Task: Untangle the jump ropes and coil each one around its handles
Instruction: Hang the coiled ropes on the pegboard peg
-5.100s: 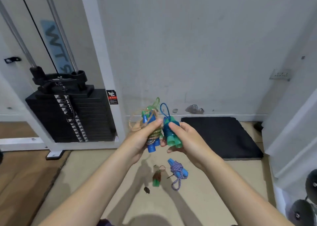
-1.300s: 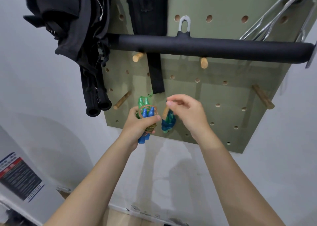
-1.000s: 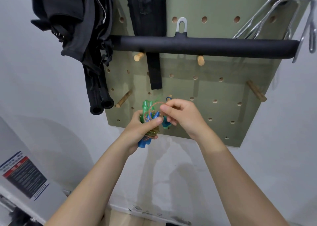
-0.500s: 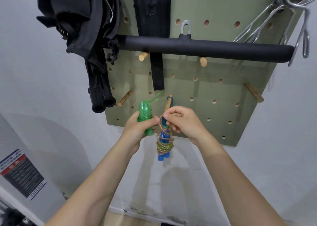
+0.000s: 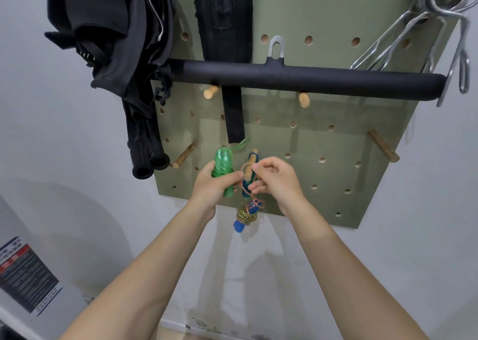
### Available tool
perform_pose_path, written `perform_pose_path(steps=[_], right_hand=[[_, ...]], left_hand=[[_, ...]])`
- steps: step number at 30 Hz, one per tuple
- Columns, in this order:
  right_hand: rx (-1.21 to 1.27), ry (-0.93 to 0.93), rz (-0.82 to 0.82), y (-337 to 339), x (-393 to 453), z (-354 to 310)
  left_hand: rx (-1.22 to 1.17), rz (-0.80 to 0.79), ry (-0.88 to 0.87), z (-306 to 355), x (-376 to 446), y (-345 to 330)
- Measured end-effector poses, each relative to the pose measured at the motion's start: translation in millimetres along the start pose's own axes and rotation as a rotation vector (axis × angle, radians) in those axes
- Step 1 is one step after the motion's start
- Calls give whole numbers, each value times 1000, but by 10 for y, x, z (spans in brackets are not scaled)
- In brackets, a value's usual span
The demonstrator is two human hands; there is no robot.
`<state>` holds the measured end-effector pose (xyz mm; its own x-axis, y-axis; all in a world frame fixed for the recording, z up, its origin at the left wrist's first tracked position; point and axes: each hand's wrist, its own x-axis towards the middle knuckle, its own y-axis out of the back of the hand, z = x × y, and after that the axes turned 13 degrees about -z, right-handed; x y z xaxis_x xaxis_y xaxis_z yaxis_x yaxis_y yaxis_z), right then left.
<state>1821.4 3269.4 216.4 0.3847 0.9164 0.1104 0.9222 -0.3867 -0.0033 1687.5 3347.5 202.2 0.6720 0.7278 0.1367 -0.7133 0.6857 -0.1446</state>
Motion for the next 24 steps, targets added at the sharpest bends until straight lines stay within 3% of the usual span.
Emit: perform_pose_path(steps=[10, 14, 19, 24], right_hand=[[99, -65, 100, 32, 348, -62], [-159, -4, 199, 107, 231, -138], [-158, 44, -122, 15, -69, -378], [-91, 87, -248, 16, -127, -359]], left_hand=[[72, 1, 16, -16, 25, 148], [186, -54, -41, 70, -88, 171], [301, -149, -118, 156, -186, 119], [193, -269, -30, 186, -245, 54]])
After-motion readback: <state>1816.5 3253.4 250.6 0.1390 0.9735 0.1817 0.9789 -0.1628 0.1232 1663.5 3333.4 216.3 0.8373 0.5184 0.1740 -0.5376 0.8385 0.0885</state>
